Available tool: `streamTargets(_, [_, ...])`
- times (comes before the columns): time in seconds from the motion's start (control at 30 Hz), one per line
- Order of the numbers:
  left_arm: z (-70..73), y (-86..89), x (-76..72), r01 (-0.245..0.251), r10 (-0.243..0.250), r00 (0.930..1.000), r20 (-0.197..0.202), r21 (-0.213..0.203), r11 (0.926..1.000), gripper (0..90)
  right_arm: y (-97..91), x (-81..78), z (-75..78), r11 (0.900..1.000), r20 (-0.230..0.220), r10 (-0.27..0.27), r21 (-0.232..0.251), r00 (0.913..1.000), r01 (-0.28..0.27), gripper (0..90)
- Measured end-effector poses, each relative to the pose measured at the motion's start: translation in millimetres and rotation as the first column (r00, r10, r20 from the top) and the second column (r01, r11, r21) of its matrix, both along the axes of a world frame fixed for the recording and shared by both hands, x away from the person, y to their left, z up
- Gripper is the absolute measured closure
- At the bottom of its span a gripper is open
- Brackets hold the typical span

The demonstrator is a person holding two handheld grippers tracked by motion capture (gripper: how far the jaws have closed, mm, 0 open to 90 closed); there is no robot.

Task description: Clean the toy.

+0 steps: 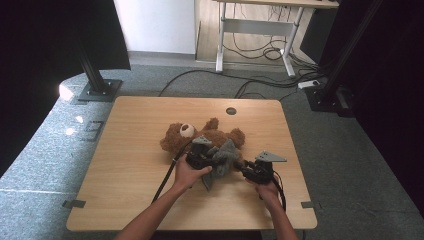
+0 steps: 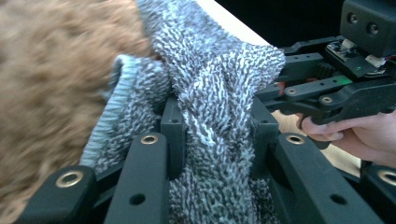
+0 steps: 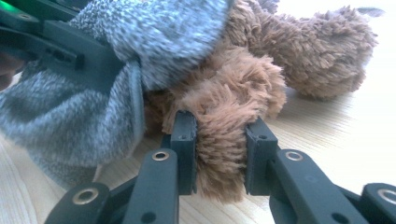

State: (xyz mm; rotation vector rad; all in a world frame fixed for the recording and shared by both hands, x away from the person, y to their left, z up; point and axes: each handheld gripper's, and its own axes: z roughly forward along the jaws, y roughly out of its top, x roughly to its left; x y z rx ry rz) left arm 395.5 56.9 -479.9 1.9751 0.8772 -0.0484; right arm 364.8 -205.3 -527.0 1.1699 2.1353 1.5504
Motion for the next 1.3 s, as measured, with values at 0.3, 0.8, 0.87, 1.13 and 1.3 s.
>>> streamTargets(0.3, [0.0,70.4,3.1,-0.109,0.109,0.9939,0.011,-0.038,0.9933,66.5,-0.7,-0.7,0.2,0.9999,0.003,0.013,0.001,0.9999,-0.013,70.6])
streamTargets(0.8, [-9.8,174.8,18.5,-0.31,0.307,0.9503,-0.05,-0.068,0.9482,66.0,1.0,-1.9,0.0,0.9995,0.013,0.032,-0.004,0.9994,-0.032,70.5])
streamTargets(0.87, [-13.9,183.1,18.1,-0.331,0.327,0.9426,-0.068,-0.064,0.9415,66.0,0.9,-2.0,-0.1,0.9994,0.014,0.033,-0.004,0.9993,-0.033,70.5])
streamTargets(1.13, [-3.8,193.7,16.1,-0.357,0.354,0.9339,-0.053,-0.077,0.931,66.0,0.1,-1.3,-0.4,0.9996,0.011,0.028,0.0,0.9995,-0.028,70.4])
streamTargets(1.3, [18.5,170.3,18.3,-0.308,0.31,0.9507,0.009,-0.081,0.9479,66.0,0.3,-1.3,-0.5,0.9997,0.011,0.026,0.0,0.9996,-0.026,70.3])
